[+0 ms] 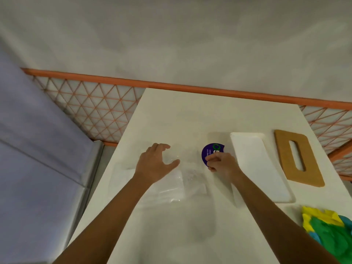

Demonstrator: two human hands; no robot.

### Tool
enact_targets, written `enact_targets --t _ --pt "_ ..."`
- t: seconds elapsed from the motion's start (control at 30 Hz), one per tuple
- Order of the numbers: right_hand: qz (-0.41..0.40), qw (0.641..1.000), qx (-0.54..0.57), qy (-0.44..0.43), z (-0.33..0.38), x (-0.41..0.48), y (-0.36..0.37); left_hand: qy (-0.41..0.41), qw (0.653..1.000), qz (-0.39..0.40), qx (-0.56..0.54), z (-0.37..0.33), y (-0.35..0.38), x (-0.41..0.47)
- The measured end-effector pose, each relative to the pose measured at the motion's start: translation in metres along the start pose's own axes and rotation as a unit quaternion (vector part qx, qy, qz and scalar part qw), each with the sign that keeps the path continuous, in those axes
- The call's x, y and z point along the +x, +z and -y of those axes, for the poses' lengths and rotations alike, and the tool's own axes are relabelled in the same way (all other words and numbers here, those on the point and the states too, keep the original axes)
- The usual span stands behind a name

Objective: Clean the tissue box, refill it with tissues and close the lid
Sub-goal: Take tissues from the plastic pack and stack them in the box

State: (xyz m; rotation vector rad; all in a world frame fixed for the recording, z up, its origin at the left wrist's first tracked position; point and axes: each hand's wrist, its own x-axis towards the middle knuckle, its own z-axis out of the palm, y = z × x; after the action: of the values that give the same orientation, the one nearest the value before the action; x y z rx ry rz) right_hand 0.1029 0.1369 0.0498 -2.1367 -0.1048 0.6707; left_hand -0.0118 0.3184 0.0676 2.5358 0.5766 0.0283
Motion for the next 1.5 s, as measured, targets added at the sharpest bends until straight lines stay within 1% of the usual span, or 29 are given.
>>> enact_targets --t 0.1,0.17,0.2,0.27,0.37,0.43,0.57,0.63,0.7,0.77,0.87,0.97,1.07,1.2,1.27,1.33,1.4,1.5 --pt "0.041 0.997 0.038 0.045 -0.006 0.007 0.021 -0.006 0.999 0.048 -0.004 0.028 0.002 -0.013" --pt "0.052 0.993 0.079 0.076 -0.007 0.008 0.03 -0.002 0.997 0.083 0.002 0.038 0.004 -0.018" --pt "0.059 0.993 0.071 0.077 -0.008 0.008 0.035 -0.001 0.994 0.105 0.015 0.044 0.005 -0.019" --pt "0.07 0.995 0.017 0.067 -0.007 0.005 0.044 0.014 0.988 0.143 0.062 0.055 0.011 -0.021" --pt "0.085 0.994 -0.044 0.052 -0.005 -0.001 0.057 0.033 0.977 0.176 0.119 0.07 0.027 -0.021" --pt "0.082 0.992 -0.092 0.041 -0.003 -0.006 0.068 0.04 0.974 0.173 0.141 0.076 0.038 -0.021" --pt "0.079 0.97 -0.228 -0.038 0.003 -0.02 0.086 0.053 0.975 0.131 0.17 0.081 0.053 -0.022" --pt "0.07 0.966 -0.243 -0.059 0.003 -0.026 0.091 0.061 0.976 0.114 0.176 0.083 0.057 -0.022" --pt "0.05 0.967 -0.24 -0.072 0.003 -0.03 0.095 0.066 0.976 0.102 0.179 0.084 0.059 -0.021" --pt "0.033 0.974 -0.209 -0.074 0.0 -0.031 0.099 0.068 0.977 0.096 0.179 0.086 0.06 -0.021" --pt "0.007 0.991 -0.126 -0.041 -0.001 -0.03 0.102 0.068 0.978 0.096 0.172 0.085 0.061 -0.021" --pt "-0.002 0.995 -0.095 -0.005 0.0 -0.026 0.104 0.072 0.982 0.087 0.153 0.085 0.061 -0.021" --pt "-0.002 0.997 -0.082 0.012 0.0 -0.023 0.107 0.073 0.982 0.088 0.152 0.085 0.062 -0.02" --pt "-0.007 0.999 -0.014 0.043 0.003 -0.022 0.107 0.064 0.981 0.094 0.158 0.086 0.062 -0.02" --pt "0.01 0.998 -0.003 0.068 0.003 -0.021 0.106 0.066 0.98 0.093 0.16 0.085 0.062 -0.02" --pt "0.053 0.996 -0.026 0.074 0.001 -0.018 0.107 0.068 0.98 0.091 0.166 0.086 0.063 -0.02" --pt "0.086 0.993 -0.054 0.062 0.002 -0.016 0.106 0.066 0.979 0.094 0.167 0.086 0.063 -0.02" --pt "0.102 0.993 -0.049 0.035 0.009 -0.014 0.095 0.067 0.98 0.101 0.156 0.087 0.059 -0.021"
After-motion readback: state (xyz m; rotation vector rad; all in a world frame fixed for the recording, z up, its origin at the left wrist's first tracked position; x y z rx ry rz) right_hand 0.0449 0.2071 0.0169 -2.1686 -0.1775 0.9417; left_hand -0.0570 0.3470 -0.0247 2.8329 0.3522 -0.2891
